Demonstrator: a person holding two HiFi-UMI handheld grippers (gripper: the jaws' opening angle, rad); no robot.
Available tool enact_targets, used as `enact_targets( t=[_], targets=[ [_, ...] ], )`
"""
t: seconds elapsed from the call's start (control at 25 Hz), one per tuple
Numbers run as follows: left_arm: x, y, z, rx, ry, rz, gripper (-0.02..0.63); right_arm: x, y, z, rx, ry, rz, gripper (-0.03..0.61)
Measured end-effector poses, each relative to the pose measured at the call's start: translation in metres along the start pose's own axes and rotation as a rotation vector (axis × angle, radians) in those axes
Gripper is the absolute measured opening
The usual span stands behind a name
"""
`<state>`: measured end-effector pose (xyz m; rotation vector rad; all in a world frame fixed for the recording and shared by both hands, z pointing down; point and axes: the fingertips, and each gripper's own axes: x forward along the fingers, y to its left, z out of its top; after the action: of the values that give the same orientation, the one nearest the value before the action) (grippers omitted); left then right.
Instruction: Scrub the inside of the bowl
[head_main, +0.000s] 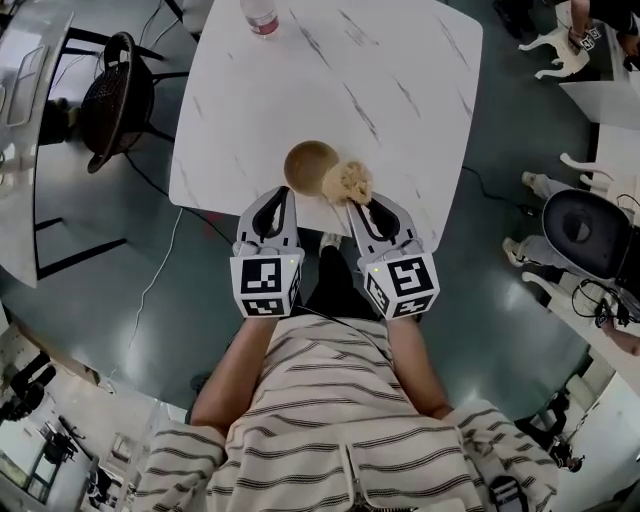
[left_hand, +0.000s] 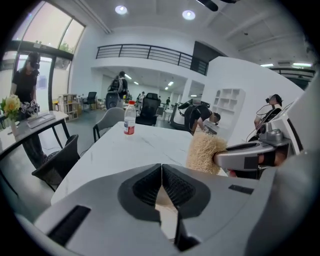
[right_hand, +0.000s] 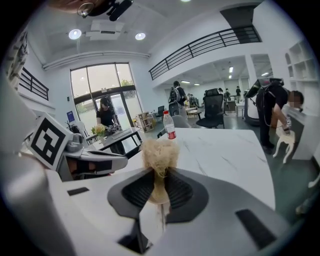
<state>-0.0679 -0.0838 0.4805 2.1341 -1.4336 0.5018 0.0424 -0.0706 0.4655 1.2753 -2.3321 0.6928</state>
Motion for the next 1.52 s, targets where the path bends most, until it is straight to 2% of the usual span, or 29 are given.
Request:
enact_targets(
  t=[0.32, 0.72, 0.88, 1.04, 1.32, 1.52],
  targets=[
    [0.021, 0.012, -0.027, -0.106, 0.076, -0.029, 0.006, 0.026, 0.009, -0.011, -0.011, 0.048, 0.025, 0.074],
    [0.036, 0.020, -0.070, -0.267, 0.179, -0.073, 0.008, 0.041, 0.006, -0.027, -0.010, 0.085, 0.004, 0.074],
    [0.043, 0.020, -0.083, -0.298, 0.209, -0.090, 0.043, 0.043, 0.005, -0.031, -0.006, 0.091, 0.002, 0.074],
    [0.049, 0.020, -0.093, -0.348, 0.232, -0.091, 0.043, 0.043, 0.005, -0.032, -0.008, 0.094, 0.000, 0.074],
    [0.056, 0.026, -0.107, -0.514, 0.253, -0.087, 0.043, 0.045, 0.003, -0.037, -0.006, 0.103, -0.004, 0.074],
    [0.059, 0.026, -0.114, -0.678, 0.259, -0.115, 0.043, 0.046, 0.004, -0.037, -0.007, 0.104, 0.001, 0.074]
  ],
)
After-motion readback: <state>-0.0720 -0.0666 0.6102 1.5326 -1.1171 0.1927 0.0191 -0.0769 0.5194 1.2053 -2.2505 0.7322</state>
